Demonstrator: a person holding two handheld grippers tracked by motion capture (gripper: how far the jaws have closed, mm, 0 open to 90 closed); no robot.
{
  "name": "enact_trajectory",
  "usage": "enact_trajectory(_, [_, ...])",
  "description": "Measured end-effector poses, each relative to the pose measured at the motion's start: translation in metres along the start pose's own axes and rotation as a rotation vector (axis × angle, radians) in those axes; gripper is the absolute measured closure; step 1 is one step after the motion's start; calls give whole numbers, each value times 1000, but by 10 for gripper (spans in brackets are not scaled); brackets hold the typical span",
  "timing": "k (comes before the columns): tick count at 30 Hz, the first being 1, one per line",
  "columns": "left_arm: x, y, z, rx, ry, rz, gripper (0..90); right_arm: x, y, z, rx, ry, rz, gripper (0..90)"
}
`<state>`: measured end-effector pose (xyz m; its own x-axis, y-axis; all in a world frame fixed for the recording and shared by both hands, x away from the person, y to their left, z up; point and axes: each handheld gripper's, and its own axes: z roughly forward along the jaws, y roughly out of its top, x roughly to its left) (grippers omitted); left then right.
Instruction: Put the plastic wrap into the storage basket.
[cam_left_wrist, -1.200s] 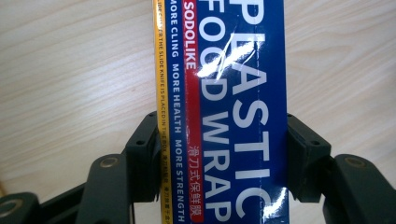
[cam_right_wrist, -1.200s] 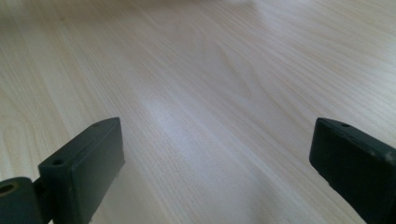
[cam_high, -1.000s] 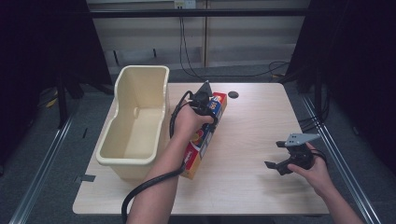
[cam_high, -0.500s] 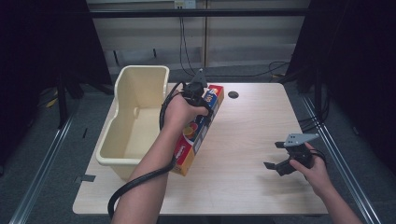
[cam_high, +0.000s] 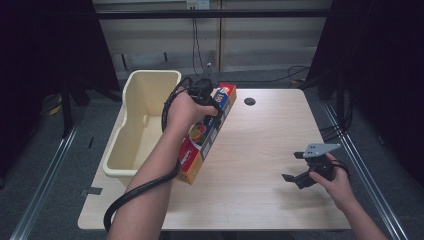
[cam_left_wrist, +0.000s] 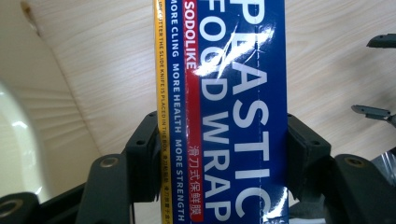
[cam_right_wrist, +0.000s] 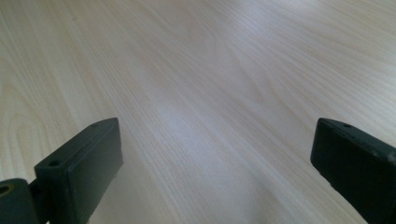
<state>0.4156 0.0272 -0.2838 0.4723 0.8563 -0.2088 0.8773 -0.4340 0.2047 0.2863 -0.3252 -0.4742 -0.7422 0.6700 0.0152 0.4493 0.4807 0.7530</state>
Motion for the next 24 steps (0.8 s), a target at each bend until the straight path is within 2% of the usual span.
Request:
enact_trajectory(9, [7, -3, -16, -4, -1, -10, 407, 0, 0, 1, 1, 6, -1, 20])
enact_trajectory(24, [27, -13, -43, -27, 7, -54, 406, 2, 1, 3, 7, 9, -11, 21])
